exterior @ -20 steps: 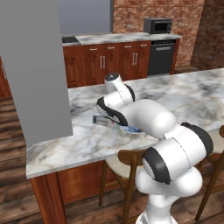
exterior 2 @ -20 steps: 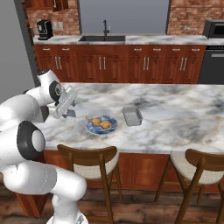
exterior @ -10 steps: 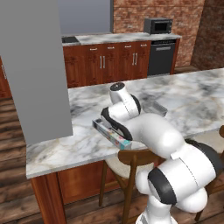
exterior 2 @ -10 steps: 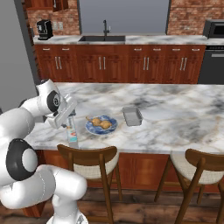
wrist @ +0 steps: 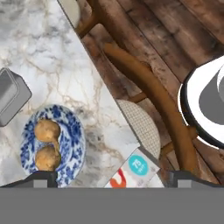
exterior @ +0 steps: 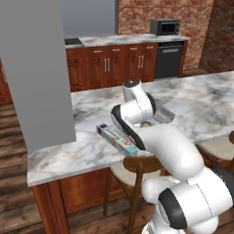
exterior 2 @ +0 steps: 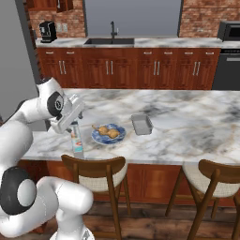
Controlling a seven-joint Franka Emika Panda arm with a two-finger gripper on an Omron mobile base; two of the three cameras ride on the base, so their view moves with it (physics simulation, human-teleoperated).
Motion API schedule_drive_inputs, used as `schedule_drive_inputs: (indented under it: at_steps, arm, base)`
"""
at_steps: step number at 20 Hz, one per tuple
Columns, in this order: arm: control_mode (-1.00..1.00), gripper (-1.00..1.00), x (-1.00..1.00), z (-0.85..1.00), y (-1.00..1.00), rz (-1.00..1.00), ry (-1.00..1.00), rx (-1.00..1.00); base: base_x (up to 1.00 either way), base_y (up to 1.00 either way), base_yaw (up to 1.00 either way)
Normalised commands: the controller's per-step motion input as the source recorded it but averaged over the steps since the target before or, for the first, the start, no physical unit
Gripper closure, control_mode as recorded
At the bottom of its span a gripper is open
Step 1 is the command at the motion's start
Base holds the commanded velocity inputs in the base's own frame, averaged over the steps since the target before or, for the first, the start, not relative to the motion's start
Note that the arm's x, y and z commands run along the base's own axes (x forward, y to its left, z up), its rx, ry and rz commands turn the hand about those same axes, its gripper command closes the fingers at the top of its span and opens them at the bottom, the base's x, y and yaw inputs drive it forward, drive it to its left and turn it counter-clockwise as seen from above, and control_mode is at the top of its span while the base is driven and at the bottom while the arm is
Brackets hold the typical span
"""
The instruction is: Retrieve the tupperware and aluminum foil from the cabinet and place them on the dining counter near the plate with onions to prepare for storing leftovers.
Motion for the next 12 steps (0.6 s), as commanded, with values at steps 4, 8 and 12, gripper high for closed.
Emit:
schedule_drive_inputs:
  at_steps: [4,8,12]
  arm:
    - [-1.0,-1.0,-0.97,0.0,-0.37,0.0,-0.49,0.23]
    - [-1.0,-1.0,-1.0,0.1,-0.45,0.0,-0.59,0.28]
    - [-1.0,-1.0,-0.97,0.07,-0.66,0.04,-0.37,0.28]
  base:
    - [0.0,0.0,0.0]
    - [0.0,0.0,0.0]
    - [0.0,0.0,0.0]
